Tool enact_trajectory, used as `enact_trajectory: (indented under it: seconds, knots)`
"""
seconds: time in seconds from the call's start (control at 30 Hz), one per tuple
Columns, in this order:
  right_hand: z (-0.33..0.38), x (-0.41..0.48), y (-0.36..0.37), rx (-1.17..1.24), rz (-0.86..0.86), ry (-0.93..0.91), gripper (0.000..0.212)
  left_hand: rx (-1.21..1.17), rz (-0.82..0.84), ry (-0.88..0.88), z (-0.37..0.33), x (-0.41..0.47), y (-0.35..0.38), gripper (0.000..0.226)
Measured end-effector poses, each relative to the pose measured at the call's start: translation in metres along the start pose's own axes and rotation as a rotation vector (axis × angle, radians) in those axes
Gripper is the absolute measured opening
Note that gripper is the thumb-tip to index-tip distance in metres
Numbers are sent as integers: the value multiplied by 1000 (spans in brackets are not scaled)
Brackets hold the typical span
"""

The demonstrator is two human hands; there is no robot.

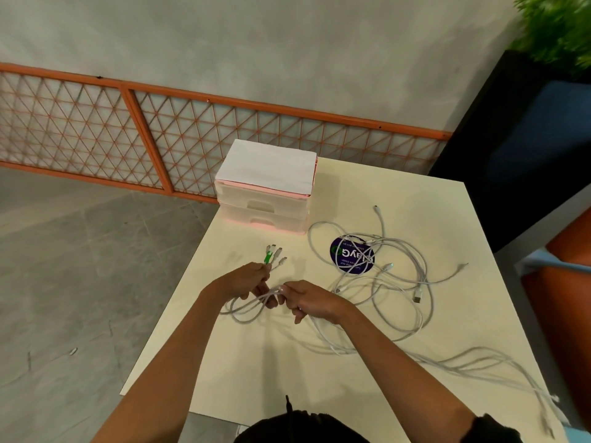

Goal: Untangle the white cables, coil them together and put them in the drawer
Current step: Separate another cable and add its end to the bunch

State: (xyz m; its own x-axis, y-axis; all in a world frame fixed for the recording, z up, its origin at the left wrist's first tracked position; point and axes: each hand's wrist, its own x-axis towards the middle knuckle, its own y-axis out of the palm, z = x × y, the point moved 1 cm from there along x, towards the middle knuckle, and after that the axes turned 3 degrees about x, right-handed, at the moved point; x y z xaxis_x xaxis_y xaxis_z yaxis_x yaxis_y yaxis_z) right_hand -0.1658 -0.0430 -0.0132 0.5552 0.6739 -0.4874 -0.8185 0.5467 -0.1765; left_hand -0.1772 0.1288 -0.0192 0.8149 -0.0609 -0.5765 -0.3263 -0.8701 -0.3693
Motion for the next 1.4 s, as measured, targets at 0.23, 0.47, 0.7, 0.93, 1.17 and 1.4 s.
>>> enact_trajectory:
  seconds: [0.23, 0.47, 0.7, 0.93, 1.17, 1.4]
  knots:
    - [11, 6, 1, -426, -121, -62, 31, -64, 51, -79, 0, -5, 1, 31]
    - [2, 14, 19, -731, -247, -28, 23, -76, -67, -96, 5, 0, 7, 34]
    - [-7, 2, 5, -496, -171, -51, 18, -560, -531, -18, 19, 6, -23, 36]
    - [-5, -10, -14, -85, -178, -23, 36, -1396, -666, 17, 53, 6, -67, 43]
    - [1, -10, -19, 113, -268, -106, 37, -1735, -554, -3, 65, 8, -48, 35]
    - [3, -10, -21, 105, -348, -120, 37, -1922, -427, 81, 22, 7, 3, 48]
